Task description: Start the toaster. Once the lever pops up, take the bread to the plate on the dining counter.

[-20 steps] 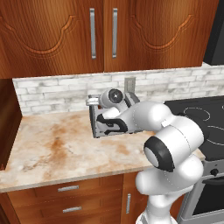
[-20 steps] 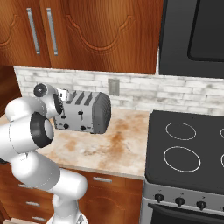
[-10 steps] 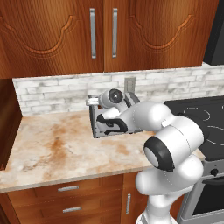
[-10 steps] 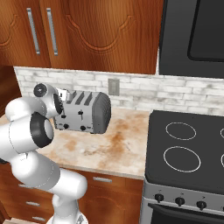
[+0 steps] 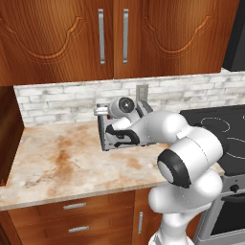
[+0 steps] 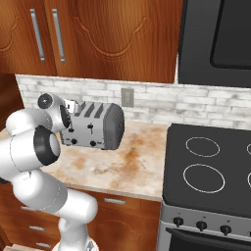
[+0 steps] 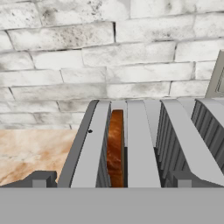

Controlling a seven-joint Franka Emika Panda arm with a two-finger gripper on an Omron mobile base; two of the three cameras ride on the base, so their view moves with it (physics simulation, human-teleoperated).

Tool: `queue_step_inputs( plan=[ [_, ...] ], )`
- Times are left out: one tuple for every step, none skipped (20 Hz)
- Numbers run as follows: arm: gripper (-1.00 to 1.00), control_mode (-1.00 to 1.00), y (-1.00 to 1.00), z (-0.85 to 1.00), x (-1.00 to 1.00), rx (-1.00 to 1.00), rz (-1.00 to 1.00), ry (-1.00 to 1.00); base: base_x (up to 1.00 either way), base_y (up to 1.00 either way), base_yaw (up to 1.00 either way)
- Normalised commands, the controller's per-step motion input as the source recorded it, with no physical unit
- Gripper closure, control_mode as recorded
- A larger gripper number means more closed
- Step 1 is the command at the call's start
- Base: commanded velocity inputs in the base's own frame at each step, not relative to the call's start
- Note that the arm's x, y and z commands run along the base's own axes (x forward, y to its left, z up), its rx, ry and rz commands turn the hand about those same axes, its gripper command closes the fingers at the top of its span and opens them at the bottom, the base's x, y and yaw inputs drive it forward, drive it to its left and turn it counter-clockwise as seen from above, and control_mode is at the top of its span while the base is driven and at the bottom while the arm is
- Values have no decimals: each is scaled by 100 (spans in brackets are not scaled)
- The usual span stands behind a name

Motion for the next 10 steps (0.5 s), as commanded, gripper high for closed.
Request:
queue_step_inputs(
  plan=[
    [-100, -100, 0, 0, 0, 0, 0, 0, 0, 0, 0],
    [-100, -100, 0, 0, 0, 0, 0, 0, 0, 0, 0],
    [-100, -100, 0, 0, 0, 0, 0, 0, 0, 0, 0],
    [-100, -100, 0, 0, 0, 0, 0, 0, 0, 0, 0],
    [-100, -100, 0, 0, 0, 0, 0, 0, 0, 0, 0],
    [-100, -100, 0, 0, 0, 0, 0, 0, 0, 0, 0],
    [-100, -100, 0, 0, 0, 0, 0, 0, 0, 0, 0],
    [-100, -100, 0, 0, 0, 0, 0, 0, 0, 0, 0],
    [-100, -100, 0, 0, 0, 0, 0, 0, 0, 0, 0],
    [-100, -100, 0, 0, 0, 0, 0, 0, 0, 0, 0]
  ],
)
